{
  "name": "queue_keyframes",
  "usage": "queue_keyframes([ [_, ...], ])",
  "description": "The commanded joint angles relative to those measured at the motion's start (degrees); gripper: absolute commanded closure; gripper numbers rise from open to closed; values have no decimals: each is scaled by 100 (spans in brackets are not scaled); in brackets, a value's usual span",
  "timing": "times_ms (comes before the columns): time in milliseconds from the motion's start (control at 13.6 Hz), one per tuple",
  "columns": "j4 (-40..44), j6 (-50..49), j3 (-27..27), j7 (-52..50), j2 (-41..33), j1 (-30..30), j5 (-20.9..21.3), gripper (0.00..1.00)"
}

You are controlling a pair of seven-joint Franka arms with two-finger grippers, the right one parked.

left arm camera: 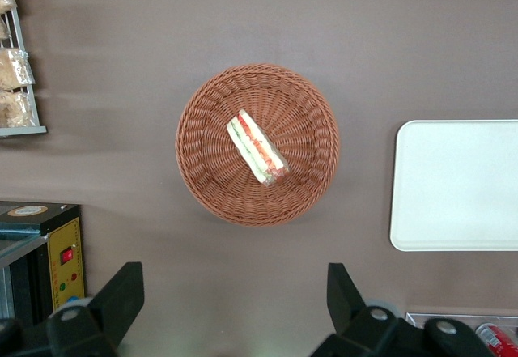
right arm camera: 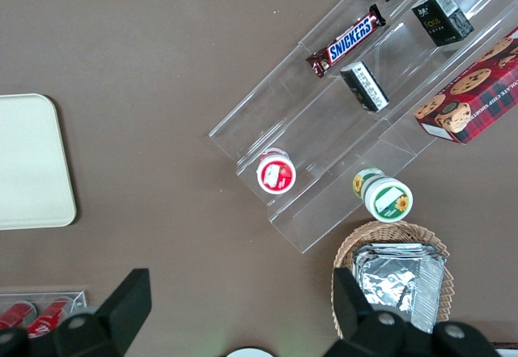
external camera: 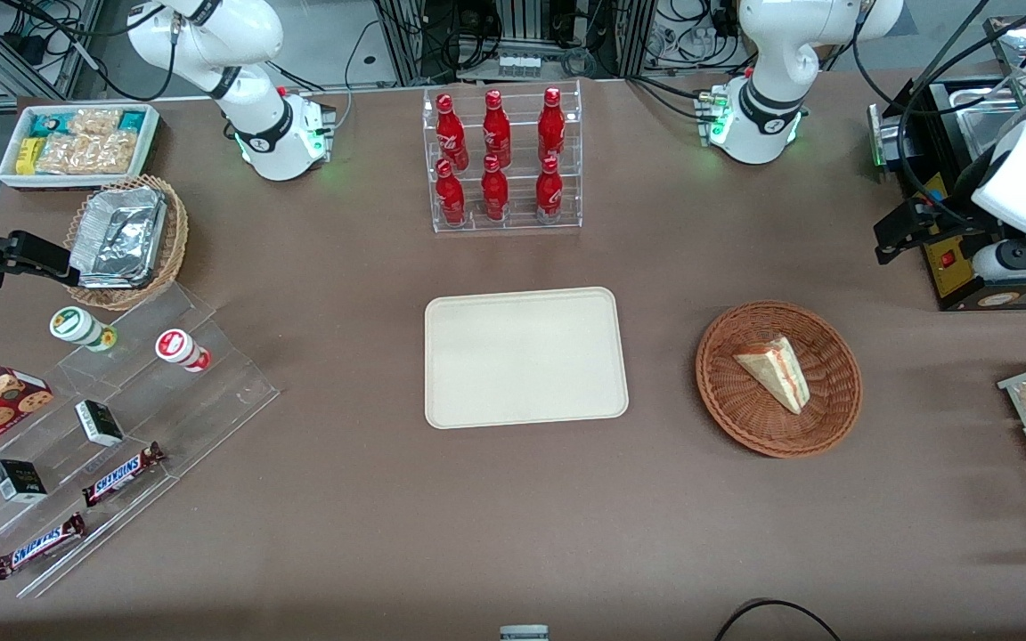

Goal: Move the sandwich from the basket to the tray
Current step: 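Move the left gripper over the sandwich in the wicker basket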

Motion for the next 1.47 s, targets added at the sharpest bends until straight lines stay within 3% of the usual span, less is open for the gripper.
queue_keyframes([
  [0, 134, -126, -87, 135, 24, 142, -40, 0],
  [367, -347, 161, -87, 92, 41, 107, 48, 0],
  [587, -1847, 1573, -96, -363, -309, 99, 65, 0],
  [954, -3949, 4473, -298, -2866, -425, 99, 65, 0],
  [1101, -4392, 5232, -316, -3474, -355, 90, 65, 0],
  [1394, -4831, 5786, -316, -3783, -57, 99, 65, 0],
])
